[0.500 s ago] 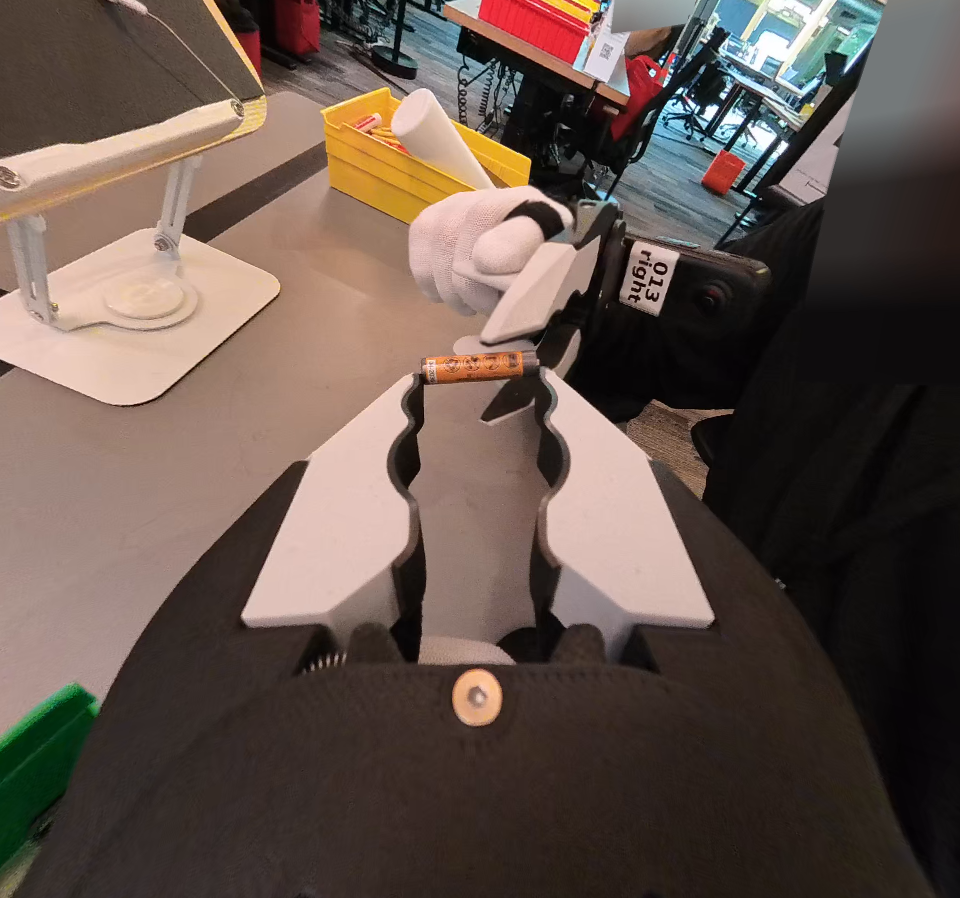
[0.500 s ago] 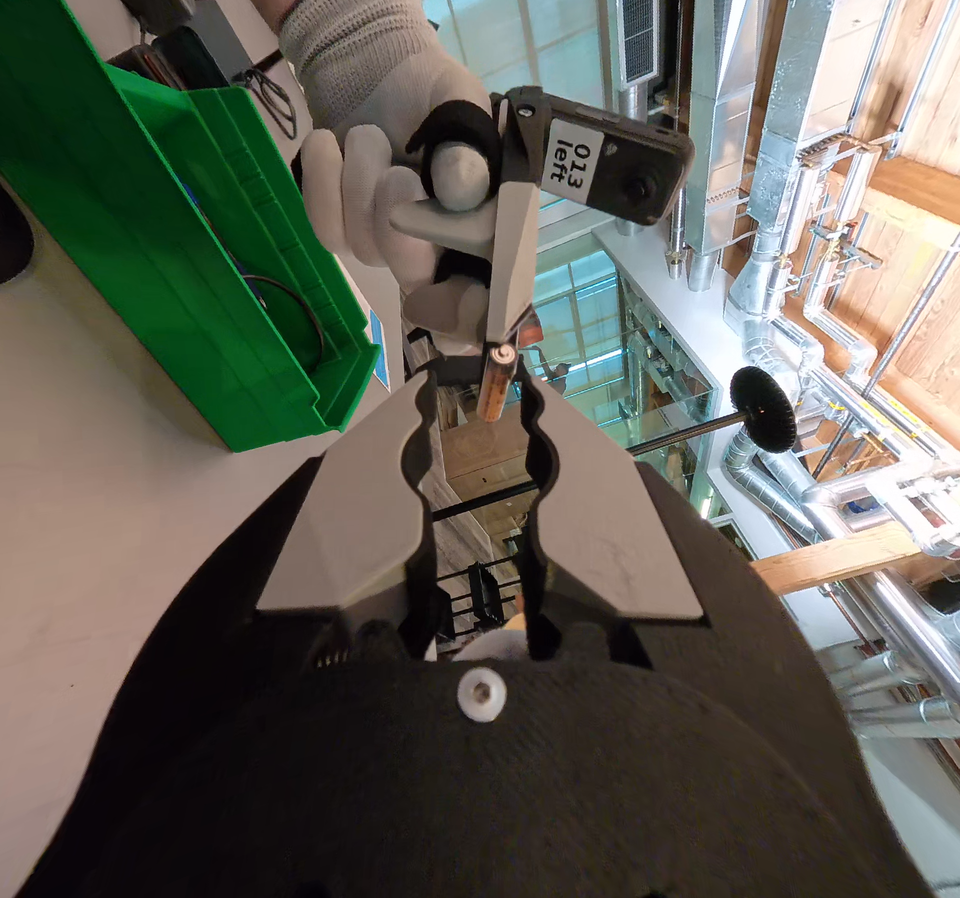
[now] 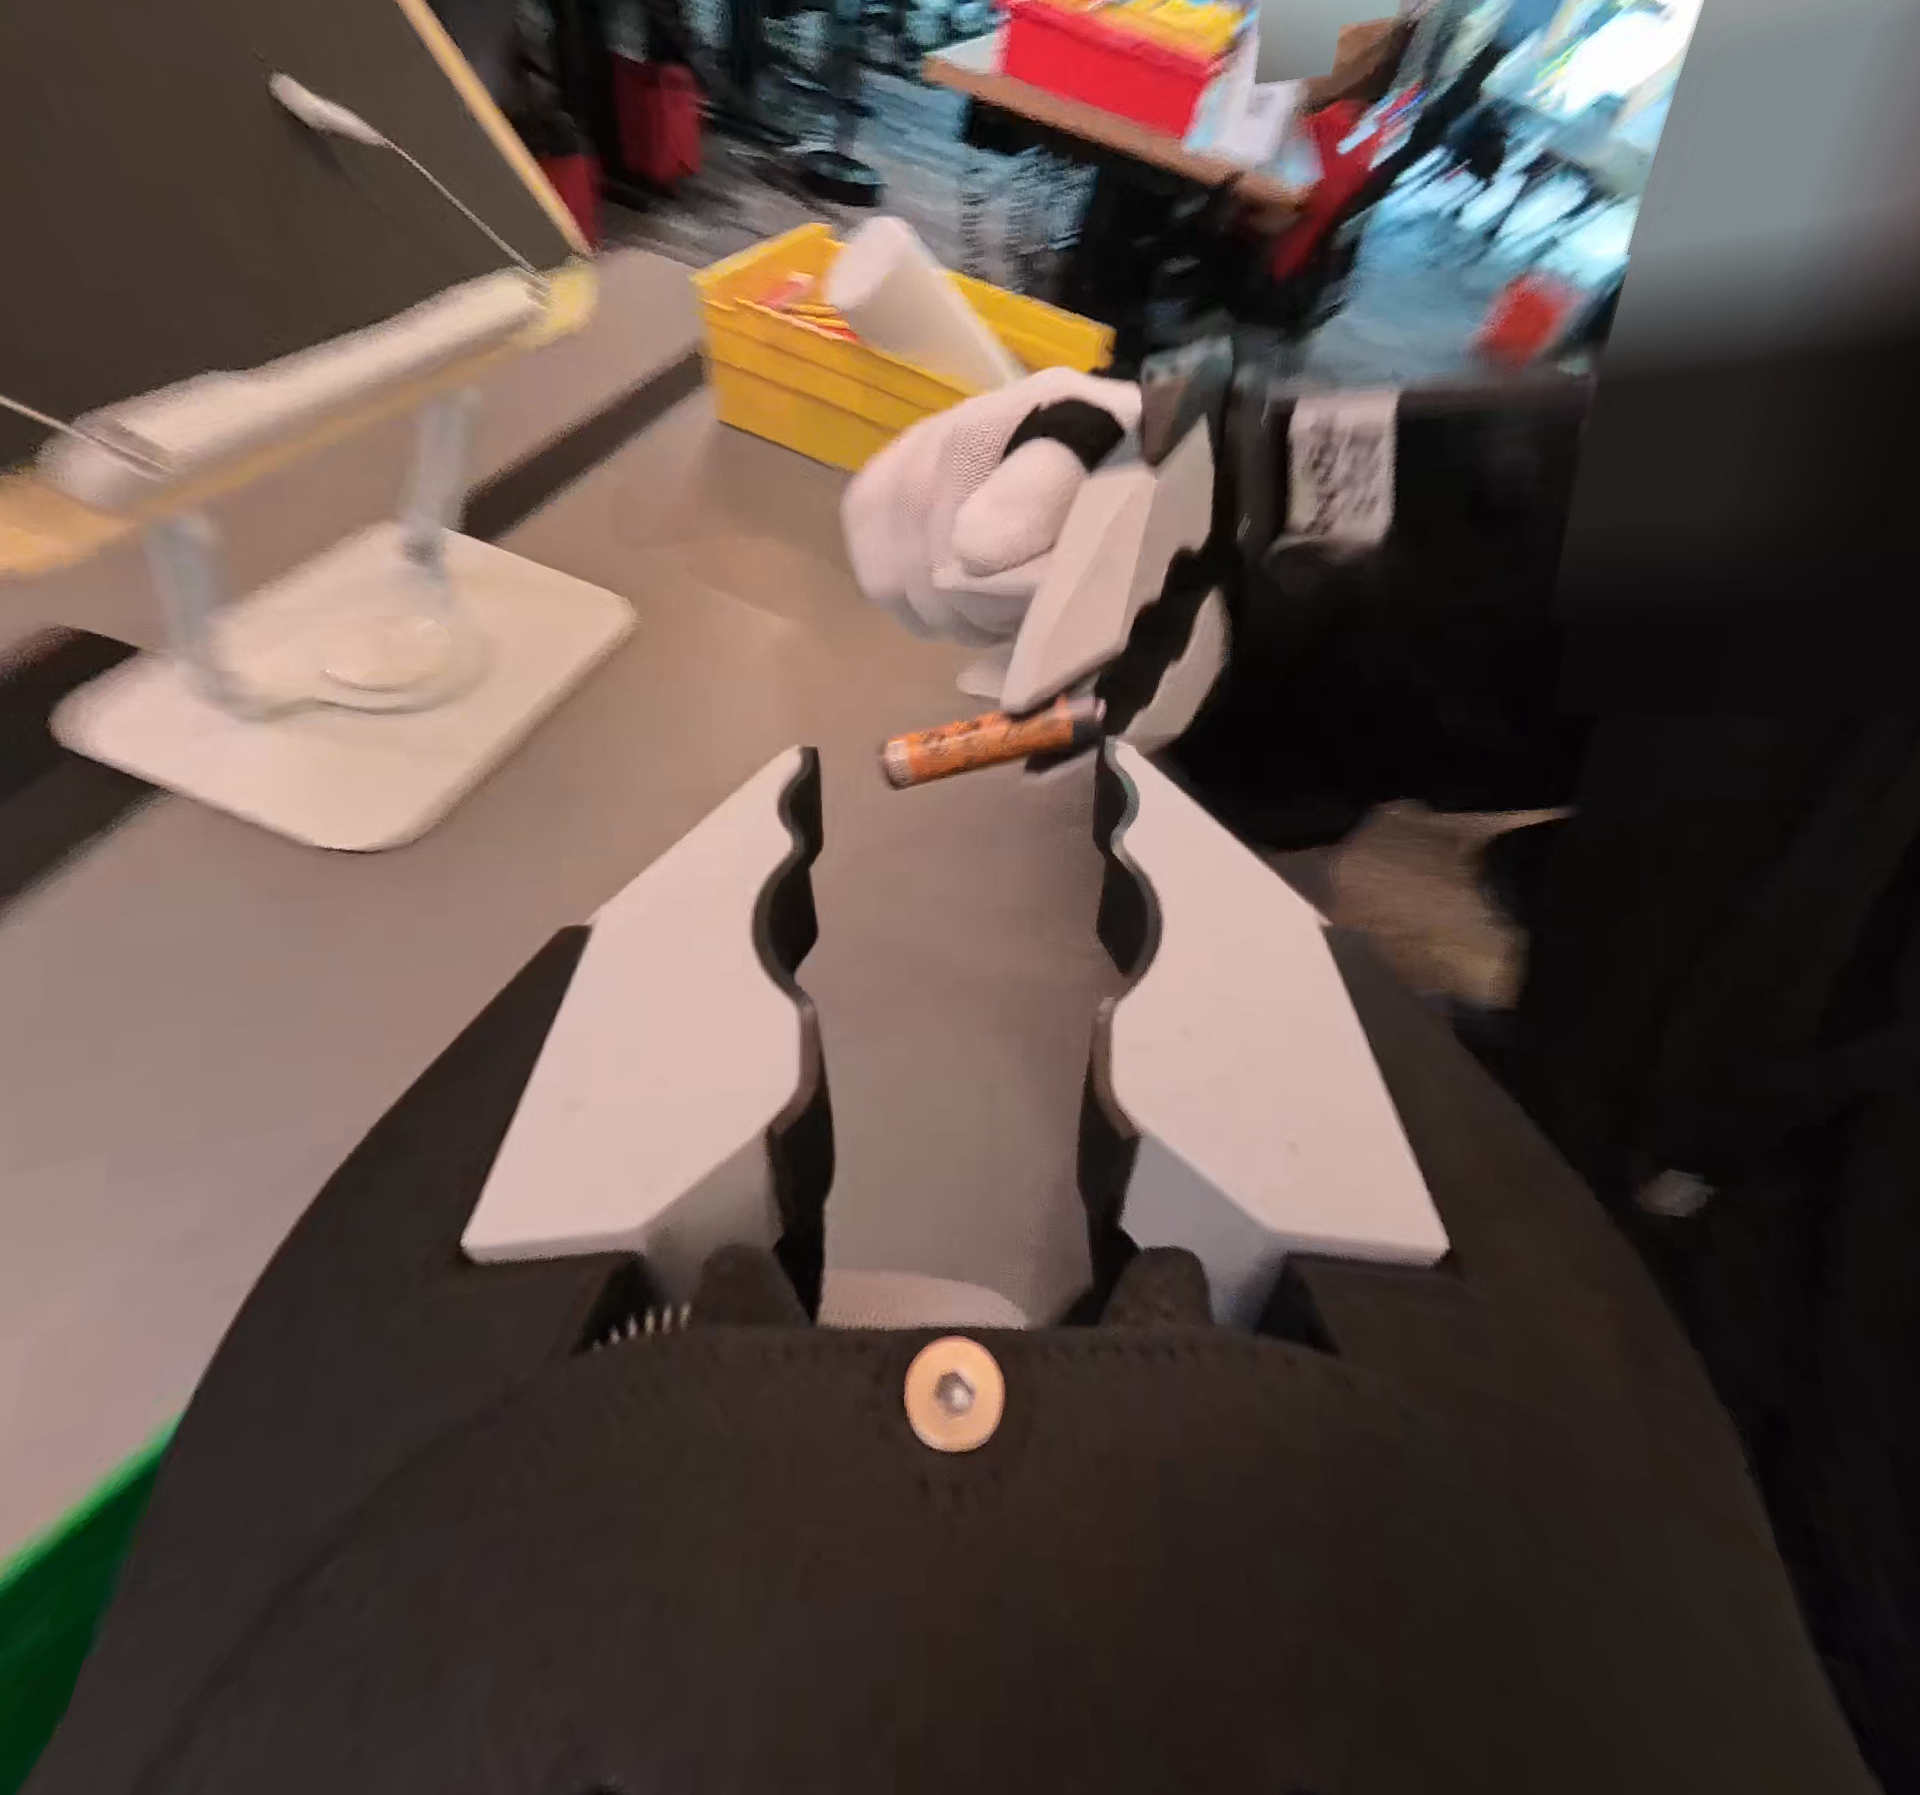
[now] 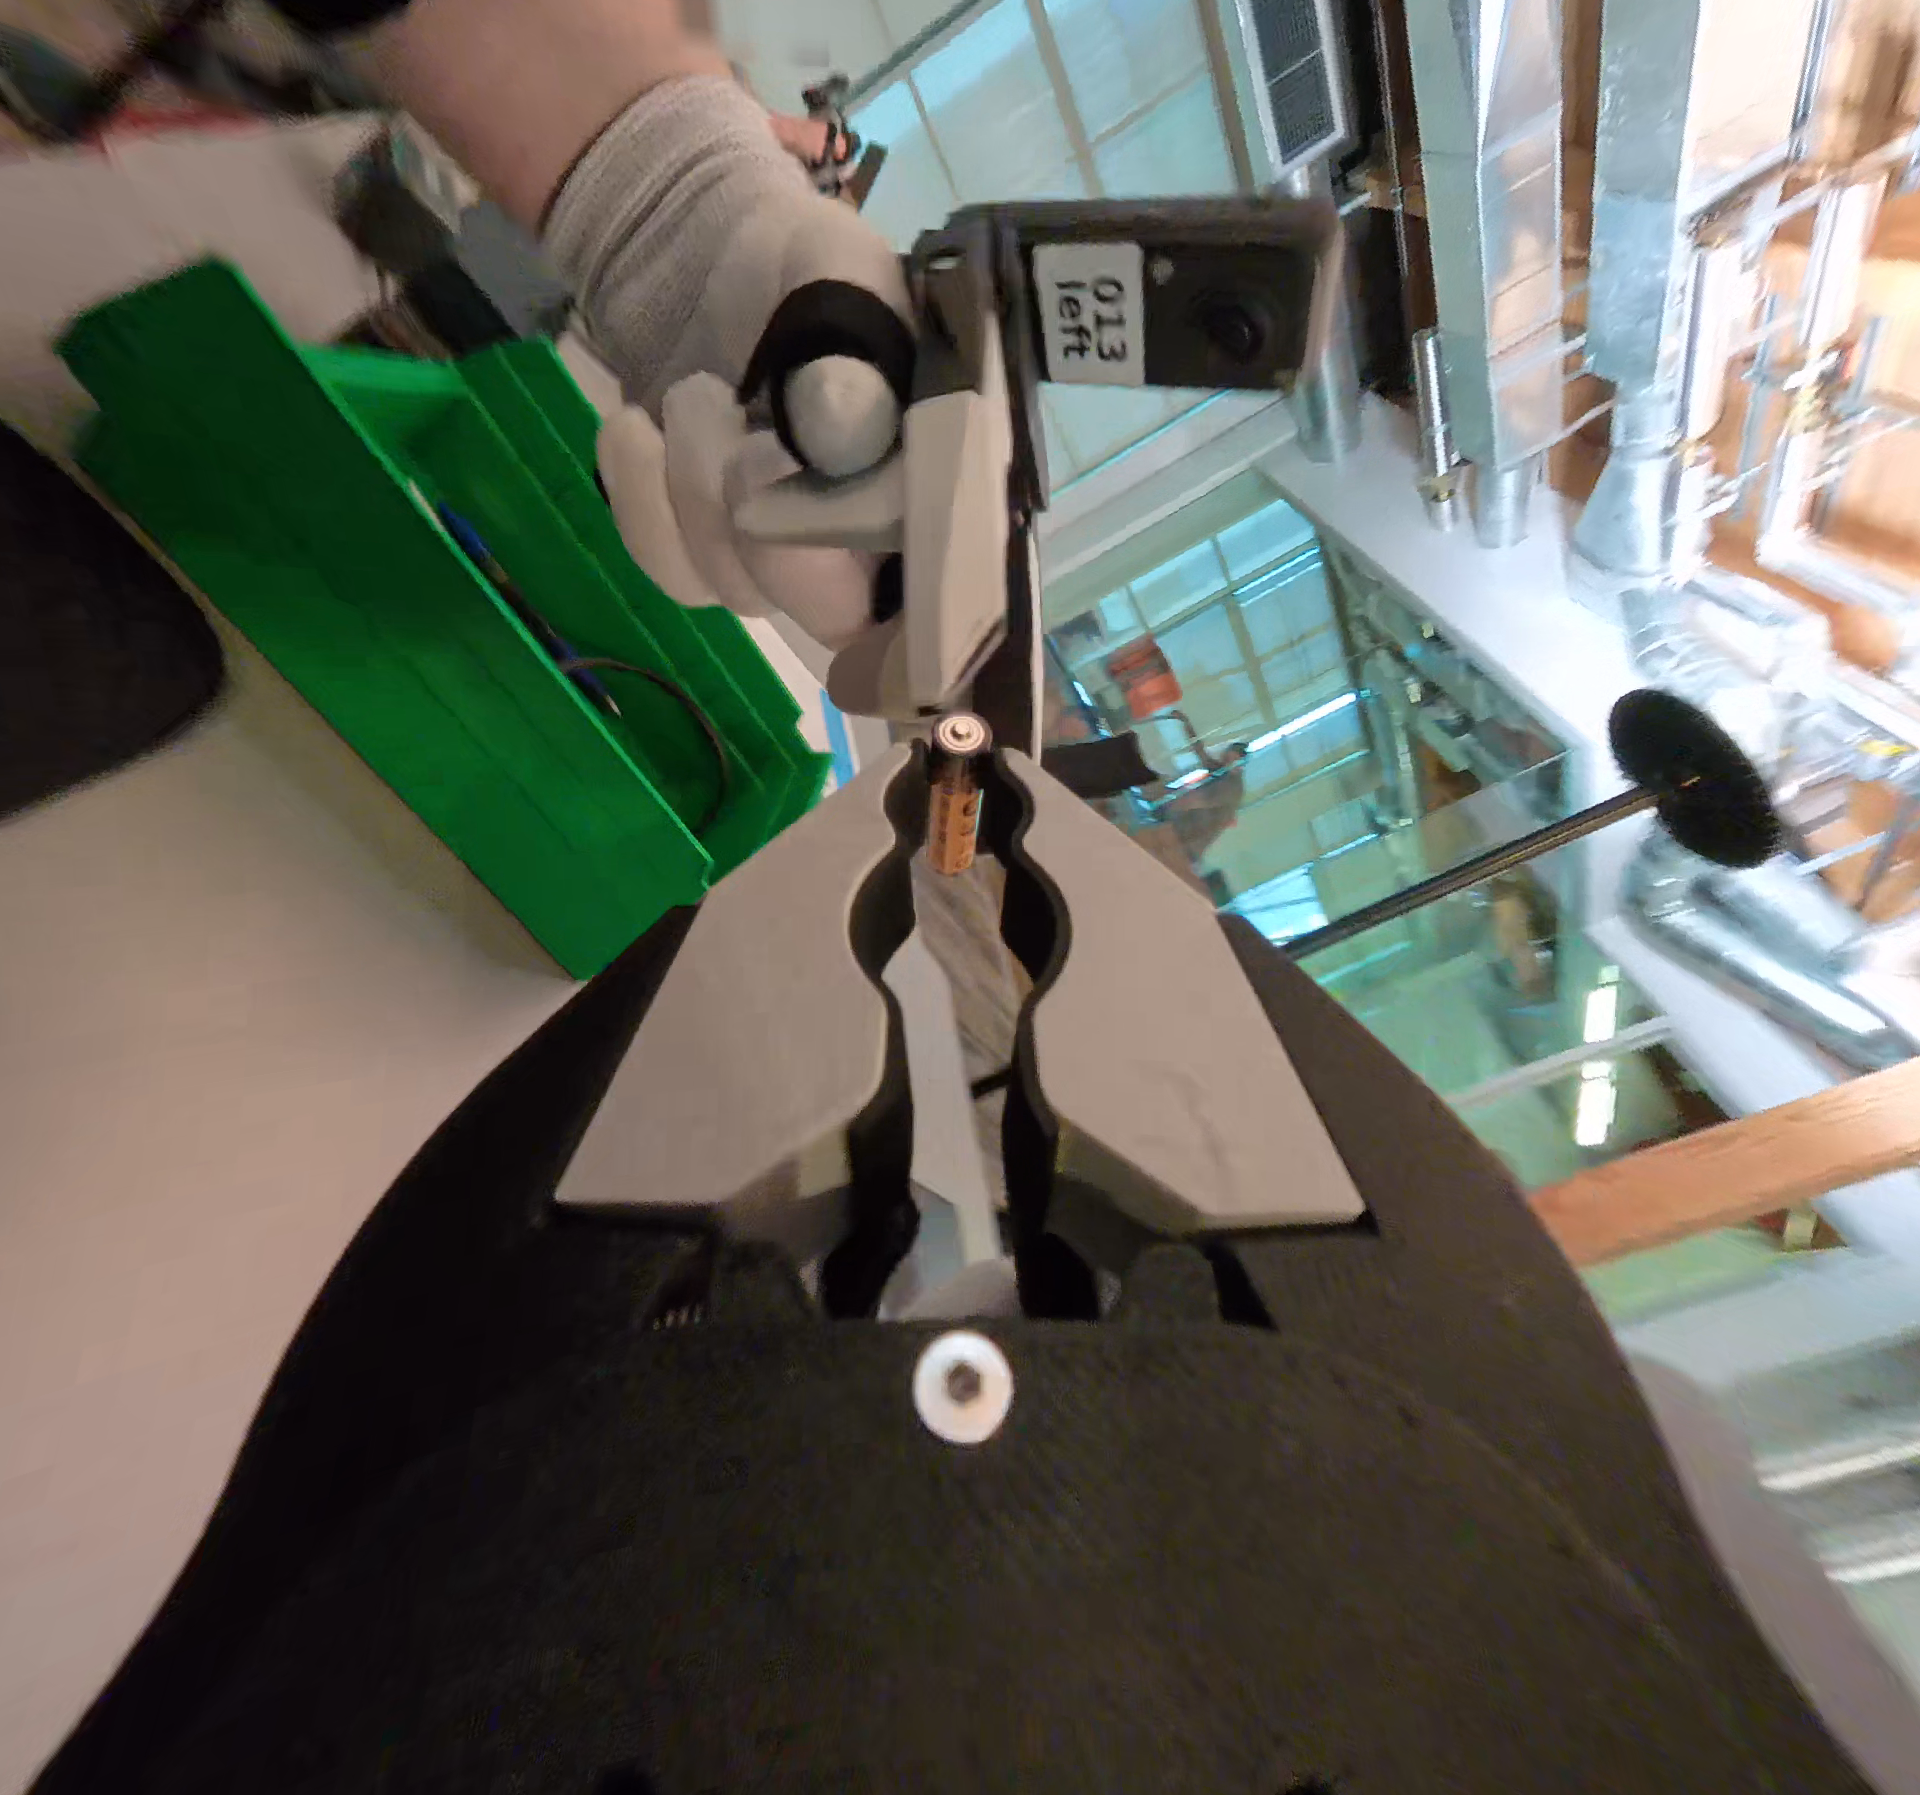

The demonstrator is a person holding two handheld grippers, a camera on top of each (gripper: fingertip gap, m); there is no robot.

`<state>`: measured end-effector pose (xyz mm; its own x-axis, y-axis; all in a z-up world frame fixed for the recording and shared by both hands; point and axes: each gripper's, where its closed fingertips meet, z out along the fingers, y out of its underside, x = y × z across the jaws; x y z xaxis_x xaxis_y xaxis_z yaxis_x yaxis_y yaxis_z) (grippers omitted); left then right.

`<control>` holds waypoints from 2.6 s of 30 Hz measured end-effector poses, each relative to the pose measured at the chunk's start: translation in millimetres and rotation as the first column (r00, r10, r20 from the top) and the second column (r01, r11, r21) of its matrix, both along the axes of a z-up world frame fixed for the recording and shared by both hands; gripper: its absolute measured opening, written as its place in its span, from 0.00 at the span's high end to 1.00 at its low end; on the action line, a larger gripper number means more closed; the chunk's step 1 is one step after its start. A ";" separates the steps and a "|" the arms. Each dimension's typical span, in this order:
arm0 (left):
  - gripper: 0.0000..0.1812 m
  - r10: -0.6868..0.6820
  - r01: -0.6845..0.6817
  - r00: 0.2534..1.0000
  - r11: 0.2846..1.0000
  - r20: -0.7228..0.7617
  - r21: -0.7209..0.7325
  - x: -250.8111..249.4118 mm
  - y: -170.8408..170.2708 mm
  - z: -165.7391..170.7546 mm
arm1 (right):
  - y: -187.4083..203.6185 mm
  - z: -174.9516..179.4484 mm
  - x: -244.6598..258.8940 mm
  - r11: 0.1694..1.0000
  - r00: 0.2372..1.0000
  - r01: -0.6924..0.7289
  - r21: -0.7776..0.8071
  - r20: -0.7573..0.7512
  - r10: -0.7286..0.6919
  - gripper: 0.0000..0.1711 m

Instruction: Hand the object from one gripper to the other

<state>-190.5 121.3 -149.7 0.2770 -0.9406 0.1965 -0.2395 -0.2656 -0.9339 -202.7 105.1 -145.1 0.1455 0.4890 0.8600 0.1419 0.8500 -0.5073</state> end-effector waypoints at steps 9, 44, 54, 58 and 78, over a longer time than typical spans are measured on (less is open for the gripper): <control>0.70 0.455 0.140 0.773 0.559 -0.443 0.818 -2.5 10.6 -4.4 | 25.3 5.5 21.9 0.537 0.938 -0.313 -0.783 -0.165 0.306 0.96; 0.75 0.521 0.532 0.587 0.329 -0.620 0.780 29.3 11.3 -43.8 | 19.9 -37.8 27.3 0.270 0.886 -0.180 -0.946 -0.037 0.463 0.96; 0.76 0.530 0.523 0.595 0.315 -0.604 0.792 31.5 9.5 -42.3 | 20.4 -36.8 27.8 0.271 0.886 -0.183 -0.945 -0.039 0.461 0.96; 0.76 0.534 0.518 0.599 0.310 -0.597 0.797 31.6 8.5 -41.7 | 21.7 -36.6 28.6 0.270 0.887 -0.183 -0.945 -0.040 0.459 0.96; 0.77 0.527 0.499 0.611 0.322 -0.590 0.805 31.1 8.6 -41.7 | 22.1 -34.8 27.8 0.269 0.889 -0.199 -0.942 -0.058 0.454 0.94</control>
<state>-159.4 129.9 -191.4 -0.1791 -0.3118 -0.9331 -0.8526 0.5225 -0.0110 -174.9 127.2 -179.9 -0.3224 0.9282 -0.1857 0.1657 -0.1378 -0.9765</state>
